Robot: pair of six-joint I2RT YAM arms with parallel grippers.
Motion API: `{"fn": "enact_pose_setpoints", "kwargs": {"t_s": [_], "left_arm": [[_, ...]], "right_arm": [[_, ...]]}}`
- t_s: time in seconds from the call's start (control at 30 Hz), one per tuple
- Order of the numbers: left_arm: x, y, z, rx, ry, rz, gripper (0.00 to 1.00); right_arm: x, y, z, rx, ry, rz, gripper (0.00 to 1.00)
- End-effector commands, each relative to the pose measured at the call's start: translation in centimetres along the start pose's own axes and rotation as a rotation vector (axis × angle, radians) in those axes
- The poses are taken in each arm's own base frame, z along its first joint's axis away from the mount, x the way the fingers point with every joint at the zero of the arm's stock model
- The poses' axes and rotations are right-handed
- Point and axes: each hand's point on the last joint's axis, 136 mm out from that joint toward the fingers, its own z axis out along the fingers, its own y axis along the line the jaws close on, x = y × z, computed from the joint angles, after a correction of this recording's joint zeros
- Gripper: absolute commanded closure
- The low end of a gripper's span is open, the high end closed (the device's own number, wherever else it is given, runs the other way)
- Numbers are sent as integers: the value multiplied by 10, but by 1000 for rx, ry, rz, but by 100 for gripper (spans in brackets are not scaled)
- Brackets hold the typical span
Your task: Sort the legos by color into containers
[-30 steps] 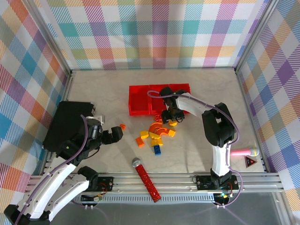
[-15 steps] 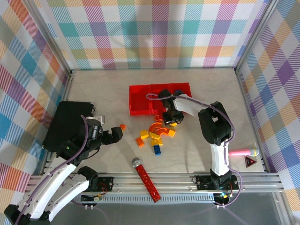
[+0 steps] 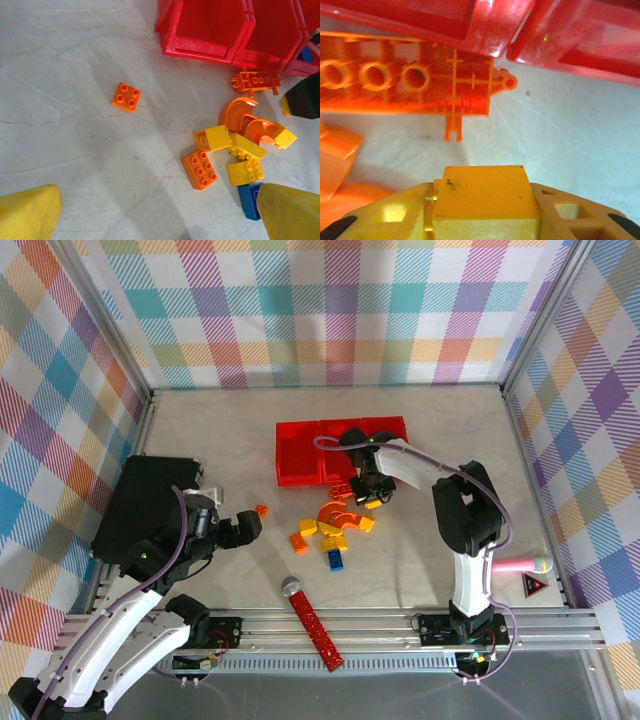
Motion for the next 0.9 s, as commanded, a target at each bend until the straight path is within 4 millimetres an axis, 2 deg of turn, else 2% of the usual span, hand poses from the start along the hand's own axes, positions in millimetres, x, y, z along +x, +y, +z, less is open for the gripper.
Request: {"fn": "enact_pose_setpoints", "kwargs": {"t_s": [0.0,0.17,0.3,0.43,0.57,0.77,0.87], "left_arm": [[-1,-3,1,15,-13,5,0],[-2,-3,1,13,-21,12,0],[-3,-4,0,14,-21,14,0],[-4,-4,-2,13,-25,16,0],[-6,-5,-5,15,-31,21,0],[-7,-5,-7,22,-36,19,0],[-6,-5,-4,23,-34,21,0]], "right_arm": [[-13,7,-62,-56,-112,25,60],[-42,10,-110,-96,-225,30,60],[-73,15,-128,-94,-283,4,59],[-103,21,-123,-82,-295,-14,59],[-125,20,-103,-64,-284,-22,60],[-143,11,-80,-66,-257,-19,60],[-145,11,-69,-78,-242,-24,60]]}}
